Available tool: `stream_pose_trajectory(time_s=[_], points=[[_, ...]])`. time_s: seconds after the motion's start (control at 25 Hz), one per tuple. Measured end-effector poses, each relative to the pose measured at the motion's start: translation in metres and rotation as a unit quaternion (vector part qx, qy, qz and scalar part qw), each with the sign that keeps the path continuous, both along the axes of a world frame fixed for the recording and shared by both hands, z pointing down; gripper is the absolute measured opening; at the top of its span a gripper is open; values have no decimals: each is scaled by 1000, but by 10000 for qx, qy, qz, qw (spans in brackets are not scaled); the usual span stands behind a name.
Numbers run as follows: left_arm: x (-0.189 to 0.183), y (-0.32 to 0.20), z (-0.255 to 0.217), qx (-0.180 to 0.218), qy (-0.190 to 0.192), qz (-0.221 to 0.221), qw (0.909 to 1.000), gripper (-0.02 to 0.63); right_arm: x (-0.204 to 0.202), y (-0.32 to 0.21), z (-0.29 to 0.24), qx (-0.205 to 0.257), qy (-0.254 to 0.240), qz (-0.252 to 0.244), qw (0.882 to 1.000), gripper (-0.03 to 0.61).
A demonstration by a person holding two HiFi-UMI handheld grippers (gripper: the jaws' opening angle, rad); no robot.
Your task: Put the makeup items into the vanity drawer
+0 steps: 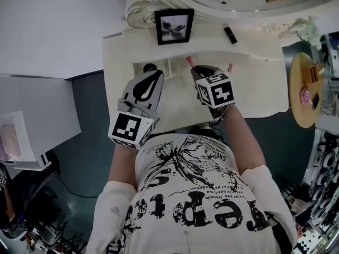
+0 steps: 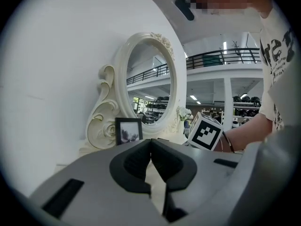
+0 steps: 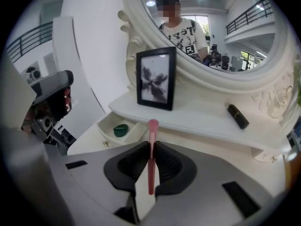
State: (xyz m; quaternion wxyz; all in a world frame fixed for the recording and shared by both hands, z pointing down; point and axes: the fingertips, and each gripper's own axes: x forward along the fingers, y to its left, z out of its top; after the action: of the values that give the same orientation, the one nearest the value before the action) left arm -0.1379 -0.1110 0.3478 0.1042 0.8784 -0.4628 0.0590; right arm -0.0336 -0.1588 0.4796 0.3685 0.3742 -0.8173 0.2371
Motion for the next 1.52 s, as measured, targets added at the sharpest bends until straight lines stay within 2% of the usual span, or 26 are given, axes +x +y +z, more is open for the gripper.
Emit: stream_pose_trajectory(time_s=[0.24,0.44,0.6,0.8,1.0,1.12,1.16,1.32,1.52], points=[[-56,15,-6,72,-44,-621,9980,14,-70,3,-14,152,-175,-874,9959,63],[-97,28,-1,10,-63,-991,9951,14,-120,14,-7,169,-33,-1742,9846,63],[-123,34,6,-78,-68,-1284,9917,14,-147,17,3,118,89,-2243,9744,63],[-140,41,12,-157,-106,-1445,9893,14,-170,20,17,54,303,-2693,9626,63],[-150,42,15,-196,-102,-1516,9882,14,-178,14,24,149,358,-2592,9650,72],[-149,38,16,-196,-87,-1432,9895,14,-176,12,21,152,196,-2443,9694,191],[-148,36,16,-189,-80,-1394,9900,14,-175,11,19,143,121,-2358,9716,203],[-138,28,12,-133,-41,-1198,9927,14,-160,9,11,176,-18,-2035,9789,204],[-106,16,6,-56,21,-834,9965,14,-119,9,5,234,31,-1567,9874,209]])
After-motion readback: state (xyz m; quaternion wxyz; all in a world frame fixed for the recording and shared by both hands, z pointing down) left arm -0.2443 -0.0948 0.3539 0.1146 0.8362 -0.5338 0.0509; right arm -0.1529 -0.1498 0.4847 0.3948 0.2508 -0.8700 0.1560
